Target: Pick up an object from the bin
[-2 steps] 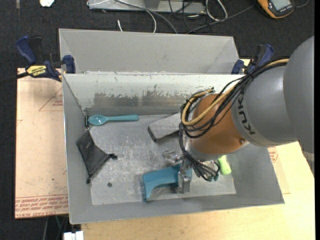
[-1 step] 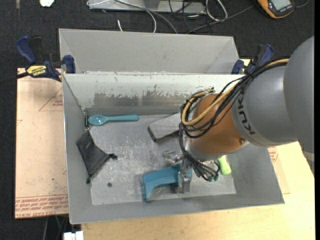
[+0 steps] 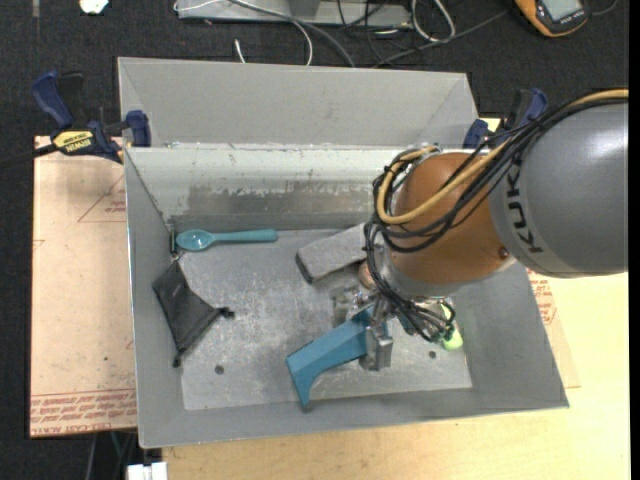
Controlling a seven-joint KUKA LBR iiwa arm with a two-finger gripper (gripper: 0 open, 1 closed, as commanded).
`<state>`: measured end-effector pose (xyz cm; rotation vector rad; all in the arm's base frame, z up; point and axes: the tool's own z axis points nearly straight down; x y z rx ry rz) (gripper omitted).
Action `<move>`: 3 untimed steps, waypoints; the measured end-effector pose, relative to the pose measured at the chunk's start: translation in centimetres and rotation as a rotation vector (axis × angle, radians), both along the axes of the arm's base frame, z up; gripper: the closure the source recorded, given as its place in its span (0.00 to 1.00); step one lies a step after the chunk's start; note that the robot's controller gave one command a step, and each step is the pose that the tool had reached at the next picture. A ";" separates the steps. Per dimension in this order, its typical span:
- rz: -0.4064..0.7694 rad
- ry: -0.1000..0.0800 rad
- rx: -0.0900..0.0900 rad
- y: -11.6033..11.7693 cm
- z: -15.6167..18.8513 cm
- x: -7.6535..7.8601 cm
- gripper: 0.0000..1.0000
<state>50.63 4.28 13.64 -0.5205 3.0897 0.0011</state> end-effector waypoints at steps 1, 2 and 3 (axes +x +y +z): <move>0.257 -0.013 -0.002 -0.5 -0.6 1.9 1.00; 0.416 -0.005 -0.002 -1.2 -4.5 2.4 1.00; 0.228 -0.004 0.002 -1.2 -0.3 1.9 1.00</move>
Offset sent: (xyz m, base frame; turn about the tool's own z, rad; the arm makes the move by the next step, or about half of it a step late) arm 0.0307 -0.0188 -0.0664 -0.2227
